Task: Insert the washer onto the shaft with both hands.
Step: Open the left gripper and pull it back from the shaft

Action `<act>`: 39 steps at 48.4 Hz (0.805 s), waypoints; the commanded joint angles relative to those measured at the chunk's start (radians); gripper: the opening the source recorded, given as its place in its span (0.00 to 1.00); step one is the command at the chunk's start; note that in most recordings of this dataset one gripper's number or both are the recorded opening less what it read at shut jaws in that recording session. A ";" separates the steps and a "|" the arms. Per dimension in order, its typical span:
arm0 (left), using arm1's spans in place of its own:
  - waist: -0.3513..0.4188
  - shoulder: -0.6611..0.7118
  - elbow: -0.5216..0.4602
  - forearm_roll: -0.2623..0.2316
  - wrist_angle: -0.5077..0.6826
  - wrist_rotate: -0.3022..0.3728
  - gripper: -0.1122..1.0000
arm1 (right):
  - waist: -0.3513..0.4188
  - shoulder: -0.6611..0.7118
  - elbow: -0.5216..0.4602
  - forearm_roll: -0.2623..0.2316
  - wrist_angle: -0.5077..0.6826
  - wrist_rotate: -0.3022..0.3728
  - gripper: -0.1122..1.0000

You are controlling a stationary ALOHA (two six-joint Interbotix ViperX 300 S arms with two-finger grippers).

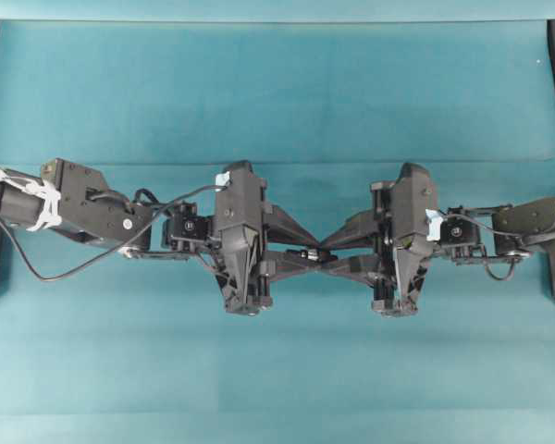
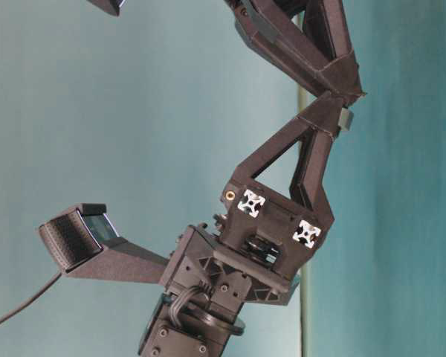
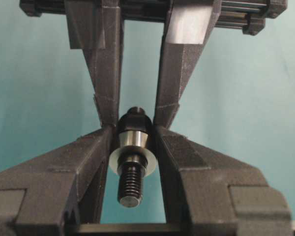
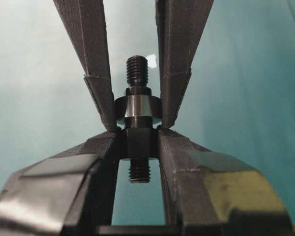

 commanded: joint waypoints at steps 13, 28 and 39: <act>0.003 -0.058 -0.035 0.002 -0.006 -0.003 0.91 | -0.006 0.008 -0.020 0.003 -0.015 0.006 0.10; 0.005 -0.141 0.005 0.000 0.051 -0.003 0.88 | -0.006 0.003 -0.008 0.005 -0.017 0.008 0.10; 0.005 -0.227 0.077 0.002 0.146 -0.003 0.88 | -0.006 -0.005 0.002 0.005 -0.031 0.008 0.10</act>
